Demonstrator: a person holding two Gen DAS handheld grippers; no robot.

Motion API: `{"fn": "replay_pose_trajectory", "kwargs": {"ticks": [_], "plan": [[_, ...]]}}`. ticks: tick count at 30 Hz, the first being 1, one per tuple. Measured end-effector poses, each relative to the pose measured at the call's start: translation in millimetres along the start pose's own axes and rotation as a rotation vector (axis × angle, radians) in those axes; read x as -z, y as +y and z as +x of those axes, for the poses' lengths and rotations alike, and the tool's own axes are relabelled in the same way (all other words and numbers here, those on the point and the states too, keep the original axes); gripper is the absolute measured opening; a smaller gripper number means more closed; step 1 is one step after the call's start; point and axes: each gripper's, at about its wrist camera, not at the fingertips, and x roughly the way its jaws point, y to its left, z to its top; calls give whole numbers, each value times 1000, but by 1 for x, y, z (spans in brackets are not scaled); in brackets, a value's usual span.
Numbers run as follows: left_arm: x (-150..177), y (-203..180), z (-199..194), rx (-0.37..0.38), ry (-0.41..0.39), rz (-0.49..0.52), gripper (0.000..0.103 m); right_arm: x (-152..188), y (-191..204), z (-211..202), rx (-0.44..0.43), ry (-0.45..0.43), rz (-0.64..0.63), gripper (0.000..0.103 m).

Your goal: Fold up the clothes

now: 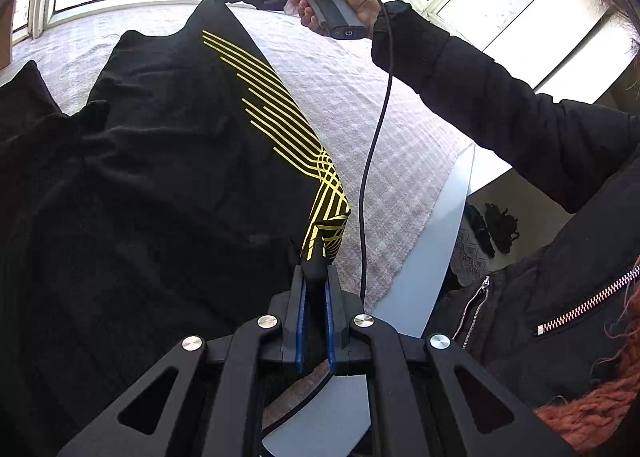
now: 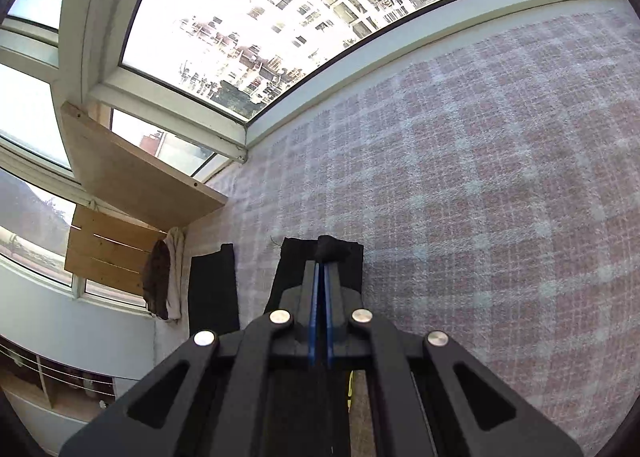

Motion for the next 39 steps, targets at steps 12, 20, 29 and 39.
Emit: {"fn": "replay_pose_trajectory", "kwargs": {"ticks": [12, 20, 29, 39], "plan": [[109, 93, -128, -95, -246, -256, 7, 22, 259, 113, -136, 108, -263, 3], [168, 144, -134, -94, -225, -383, 7, 84, 319, 289, 86, 310, -416, 4], [176, 142, -134, -40, -191, -323, 7, 83, 334, 288, 117, 259, -437, 40], [182, 136, -131, -6, -107, -260, 9, 229, 294, 218, 250, 429, -627, 47]]}}
